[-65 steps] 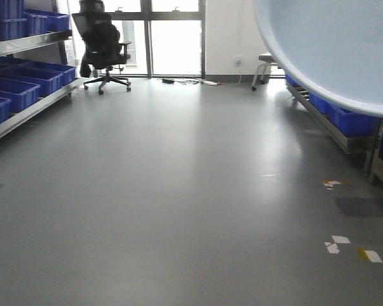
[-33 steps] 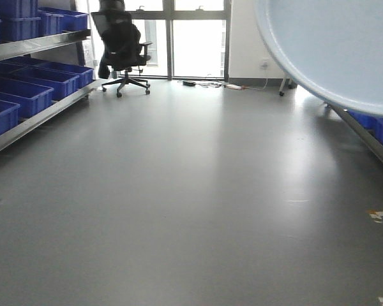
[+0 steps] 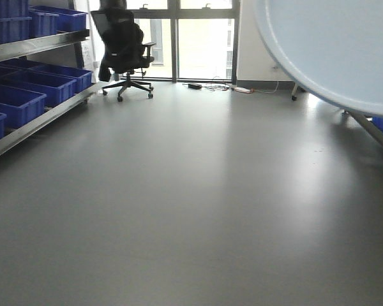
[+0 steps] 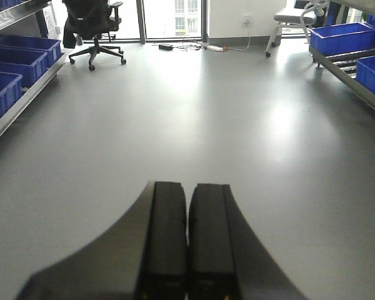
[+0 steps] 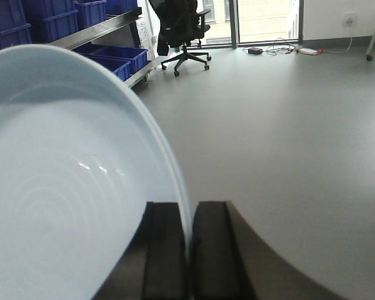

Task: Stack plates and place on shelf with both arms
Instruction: 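Drive the base to the shelf of blue bins holding the plates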

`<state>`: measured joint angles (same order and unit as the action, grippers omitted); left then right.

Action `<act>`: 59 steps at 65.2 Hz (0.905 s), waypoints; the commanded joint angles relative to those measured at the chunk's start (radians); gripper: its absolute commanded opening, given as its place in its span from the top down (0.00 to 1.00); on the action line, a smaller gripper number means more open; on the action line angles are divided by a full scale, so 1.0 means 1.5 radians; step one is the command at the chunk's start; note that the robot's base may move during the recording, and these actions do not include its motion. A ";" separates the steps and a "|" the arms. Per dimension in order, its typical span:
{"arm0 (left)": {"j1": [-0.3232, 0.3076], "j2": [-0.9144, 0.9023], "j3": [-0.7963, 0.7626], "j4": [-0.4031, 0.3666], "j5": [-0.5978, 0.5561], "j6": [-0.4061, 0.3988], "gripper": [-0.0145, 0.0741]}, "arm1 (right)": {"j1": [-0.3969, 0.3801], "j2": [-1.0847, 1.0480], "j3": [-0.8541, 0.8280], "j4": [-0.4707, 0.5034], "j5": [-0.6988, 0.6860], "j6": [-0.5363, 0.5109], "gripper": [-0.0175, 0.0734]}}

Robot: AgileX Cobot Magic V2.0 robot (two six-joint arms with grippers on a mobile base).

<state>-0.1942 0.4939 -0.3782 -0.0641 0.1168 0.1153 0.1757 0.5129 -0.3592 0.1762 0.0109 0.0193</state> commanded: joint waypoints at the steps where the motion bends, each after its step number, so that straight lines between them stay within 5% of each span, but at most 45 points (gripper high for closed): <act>1: 0.001 0.003 -0.020 -0.006 -0.057 -0.006 0.74 | 0.001 -0.001 -0.021 0.001 -0.070 0.002 0.75; 59: 0.001 0.003 -0.020 -0.006 -0.057 -0.006 0.74 | 0.001 -0.001 -0.021 0.001 -0.070 0.002 0.75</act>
<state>-0.1942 0.4939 -0.3782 -0.0641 0.1168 0.1153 0.1757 0.5129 -0.3592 0.1762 0.0109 0.0193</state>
